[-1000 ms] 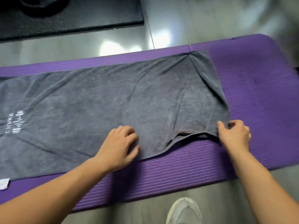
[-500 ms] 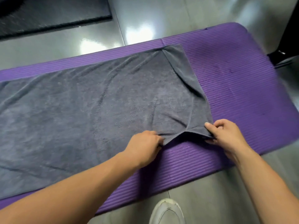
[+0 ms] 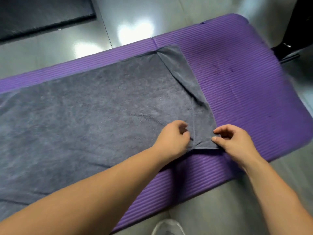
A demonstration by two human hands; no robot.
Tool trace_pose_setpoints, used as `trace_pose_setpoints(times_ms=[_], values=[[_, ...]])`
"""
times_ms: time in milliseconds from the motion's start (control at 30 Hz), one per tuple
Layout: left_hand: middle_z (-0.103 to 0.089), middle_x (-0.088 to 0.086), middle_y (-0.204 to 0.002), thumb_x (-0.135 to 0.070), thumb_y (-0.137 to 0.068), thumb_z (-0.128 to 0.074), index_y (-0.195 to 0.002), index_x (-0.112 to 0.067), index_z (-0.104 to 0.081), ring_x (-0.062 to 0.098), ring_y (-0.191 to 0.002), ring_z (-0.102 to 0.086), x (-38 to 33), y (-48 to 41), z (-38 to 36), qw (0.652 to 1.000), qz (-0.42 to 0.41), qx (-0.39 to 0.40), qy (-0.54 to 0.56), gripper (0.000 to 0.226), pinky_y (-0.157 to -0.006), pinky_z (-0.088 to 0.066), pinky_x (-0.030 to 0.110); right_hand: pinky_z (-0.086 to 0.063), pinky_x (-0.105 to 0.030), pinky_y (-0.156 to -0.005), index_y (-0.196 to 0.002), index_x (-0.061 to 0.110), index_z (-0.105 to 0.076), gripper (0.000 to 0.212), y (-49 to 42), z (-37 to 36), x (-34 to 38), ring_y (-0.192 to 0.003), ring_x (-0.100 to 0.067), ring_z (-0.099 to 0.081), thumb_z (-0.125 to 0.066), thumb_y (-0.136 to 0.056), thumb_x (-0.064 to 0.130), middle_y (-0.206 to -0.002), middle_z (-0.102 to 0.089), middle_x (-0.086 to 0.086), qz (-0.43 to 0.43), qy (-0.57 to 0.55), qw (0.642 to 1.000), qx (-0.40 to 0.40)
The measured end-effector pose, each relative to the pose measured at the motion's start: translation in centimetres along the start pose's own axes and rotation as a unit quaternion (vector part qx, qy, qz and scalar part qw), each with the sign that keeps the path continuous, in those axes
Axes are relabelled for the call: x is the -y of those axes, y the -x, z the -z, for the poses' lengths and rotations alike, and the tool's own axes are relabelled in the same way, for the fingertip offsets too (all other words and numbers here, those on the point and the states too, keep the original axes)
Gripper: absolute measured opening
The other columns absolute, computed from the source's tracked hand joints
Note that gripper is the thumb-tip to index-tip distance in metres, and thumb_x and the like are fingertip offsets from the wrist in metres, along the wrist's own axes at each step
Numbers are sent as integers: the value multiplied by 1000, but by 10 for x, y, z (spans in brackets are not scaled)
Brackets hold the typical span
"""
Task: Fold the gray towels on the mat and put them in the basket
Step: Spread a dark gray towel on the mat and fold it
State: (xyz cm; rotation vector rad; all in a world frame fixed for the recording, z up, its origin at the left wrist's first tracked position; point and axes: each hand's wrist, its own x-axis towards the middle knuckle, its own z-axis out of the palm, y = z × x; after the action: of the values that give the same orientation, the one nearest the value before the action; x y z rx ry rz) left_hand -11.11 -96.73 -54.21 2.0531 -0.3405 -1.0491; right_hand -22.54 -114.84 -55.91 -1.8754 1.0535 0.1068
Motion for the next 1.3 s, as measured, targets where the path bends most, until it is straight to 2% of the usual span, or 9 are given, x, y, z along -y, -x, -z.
trace_pose_setpoints(times_ms=[100,167,300,467,667,767,1000,1167,1300], values=[[-75,14,-95,-24,-79,-64,-90,-19,-64,32,-92,-73,-24,-20,-19,988,101,2,113,12,-88,-59,45,-49,-10,-65,-86,19,-71,24,2,6,-3,-69,-4,-62,-78,-82,-3,-77,-69,6,10,-44,999,14],[-68,17,-78,-19,-80,-70,-76,-17,-57,30,-73,-68,-31,-29,-25,973,138,19,185,14,-77,-61,45,-50,-11,-67,-86,20,-71,24,2,9,-4,-68,0,-62,-77,-82,-3,-75,-70,8,16,-47,999,21],[-63,6,-80,-14,-91,-74,-89,-16,-60,15,-62,-56,-29,-41,-20,945,154,52,283,15,-61,-51,25,-46,-7,-65,-87,17,-71,21,2,8,0,-63,4,-60,-77,-82,-3,-76,-69,7,31,-15,999,24],[-72,3,-82,-3,-91,-71,-96,-15,-60,13,-67,-68,-24,-52,-7,882,165,53,439,17,-72,-59,26,-42,-4,-64,-84,24,-71,23,0,4,4,-63,5,-59,-78,-82,2,-76,-68,8,38,60,997,12],[-68,7,-86,4,-88,-65,-93,-13,-61,15,-68,-66,-16,-45,-5,929,142,-4,341,18,-70,-58,28,-41,-8,-64,-83,34,-70,26,-1,6,2,-70,0,-61,-76,-85,9,-78,-70,12,39,122,991,30],[-69,9,-91,-11,-90,-74,-99,-14,-58,16,-68,-66,-22,-55,-2,930,153,-38,333,18,-68,-58,29,-44,-25,-72,-84,40,-68,27,-3,5,0,-70,-1,-60,-76,-86,15,-78,-68,14,34,149,987,45],[-74,9,-82,-16,-72,-70,-83,-25,-55,32,-77,-75,-17,-67,1,969,116,-115,187,21,-72,-62,56,-45,-30,-74,-85,39,-67,27,-3,8,3,-70,-7,-60,-75,-86,14,-75,-66,10,18,178,982,65],[-66,-10,-81,-20,-86,-63,-91,-28,-55,17,-80,-66,-11,-50,8,990,4,-139,17,13,-80,-56,37,-47,-32,-85,-84,36,-65,22,2,1,12,-86,-18,-60,-77,-83,18,-91,-54,5,60,233,971,-4],[-57,-14,-69,-37,-90,-65,-81,-27,-56,17,-77,-62,13,-17,30,973,-102,-103,-179,15,-71,-51,32,-47,-31,-73,-77,28,-67,15,15,-20,20,-72,-4,-55,-82,-78,26,-79,-55,9,166,174,971,-3]])
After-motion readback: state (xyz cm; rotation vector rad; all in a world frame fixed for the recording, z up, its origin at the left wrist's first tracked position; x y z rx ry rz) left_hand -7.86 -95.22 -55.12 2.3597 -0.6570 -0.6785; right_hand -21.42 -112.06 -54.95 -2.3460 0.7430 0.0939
